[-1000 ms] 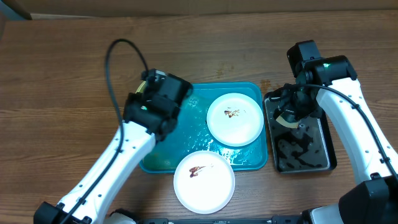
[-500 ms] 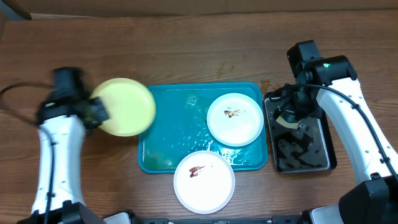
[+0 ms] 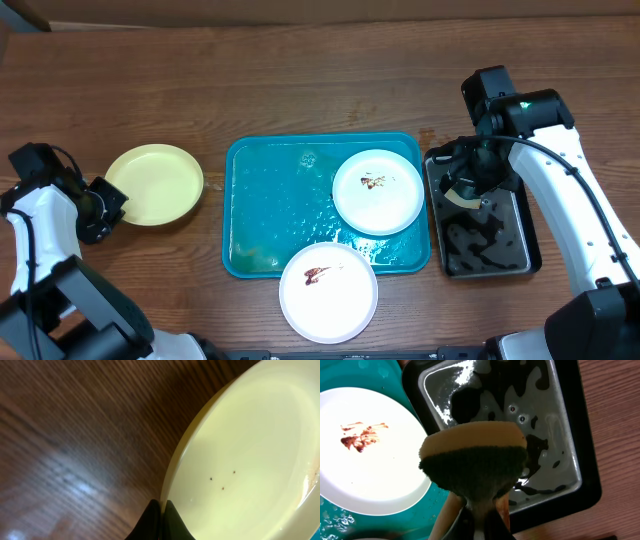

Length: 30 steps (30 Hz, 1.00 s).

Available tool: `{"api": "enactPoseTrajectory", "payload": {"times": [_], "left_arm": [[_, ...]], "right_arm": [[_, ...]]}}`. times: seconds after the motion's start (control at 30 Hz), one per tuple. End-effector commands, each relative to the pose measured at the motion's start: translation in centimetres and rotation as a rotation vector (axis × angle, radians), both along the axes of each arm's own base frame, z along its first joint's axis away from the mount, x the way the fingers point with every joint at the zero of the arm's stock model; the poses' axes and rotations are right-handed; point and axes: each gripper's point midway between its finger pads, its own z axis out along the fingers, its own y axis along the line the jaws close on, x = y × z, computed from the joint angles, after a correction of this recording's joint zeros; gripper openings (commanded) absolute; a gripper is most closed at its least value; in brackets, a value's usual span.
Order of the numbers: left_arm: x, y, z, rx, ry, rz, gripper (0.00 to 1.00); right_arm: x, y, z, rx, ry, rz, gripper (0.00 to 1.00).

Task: Clean dirty plates on tray and stack at the side
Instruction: 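Lift the yellow plate with the left gripper and set it left of tray, then move left gripper to the pink-white plate and grip its rim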

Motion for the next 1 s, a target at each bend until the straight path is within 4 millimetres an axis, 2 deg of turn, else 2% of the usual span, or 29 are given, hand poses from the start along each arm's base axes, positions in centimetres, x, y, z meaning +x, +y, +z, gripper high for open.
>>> {"api": "enactPoseTrajectory", "payload": {"times": [0.0,0.17,0.2,0.23,0.27,0.37,0.47,0.6,0.73,0.87,0.93,0.97], "left_arm": [[1.0,0.7,-0.2,-0.012,-0.038,0.024,0.04],[1.7,1.2,-1.0,-0.004,-0.049,0.024,0.04],[1.8,1.3,-1.0,-0.004,-0.050,0.024,0.11],[1.8,1.3,-1.0,-0.002,-0.051,0.024,0.28],[1.9,1.4,-0.9,0.000,-0.055,0.024,0.41],[2.4,1.0,-0.5,-0.024,-0.081,0.016,0.45],[4.0,-0.3,0.9,-0.106,-0.164,-0.014,0.48],[6.0,-3.6,4.0,-0.218,-0.265,-0.109,0.49],[6.9,-8.9,6.2,-0.195,-0.288,-0.333,0.51],[6.6,-15.0,6.8,-0.154,-0.234,-0.586,0.55],[5.8,-19.1,6.4,-0.153,-0.188,-0.757,0.56],[5.5,-20.4,6.1,-0.148,-0.168,-0.817,0.56]], "right_arm": [[0.4,0.0,0.6,0.001,-0.020,0.002,0.04],[0.2,-0.1,0.6,-0.001,-0.012,0.002,0.04],[0.2,-0.1,0.6,-0.001,-0.011,0.002,0.04],[0.1,-0.1,0.6,-0.001,-0.010,0.002,0.04],[0.1,-0.1,0.6,-0.002,-0.009,0.002,0.04],[0.1,-0.1,0.6,-0.001,-0.008,0.002,0.04],[0.1,-0.1,0.6,-0.001,-0.008,0.002,0.04],[0.1,-0.1,0.6,-0.002,-0.009,0.002,0.04],[0.2,-0.3,0.6,-0.012,-0.013,0.001,0.04],[0.2,-1.5,0.7,-0.082,-0.020,-0.005,0.04],[0.2,-2.2,0.8,-0.099,-0.016,-0.018,0.04],[0.2,-2.4,0.8,-0.100,-0.015,-0.025,0.04]]}}
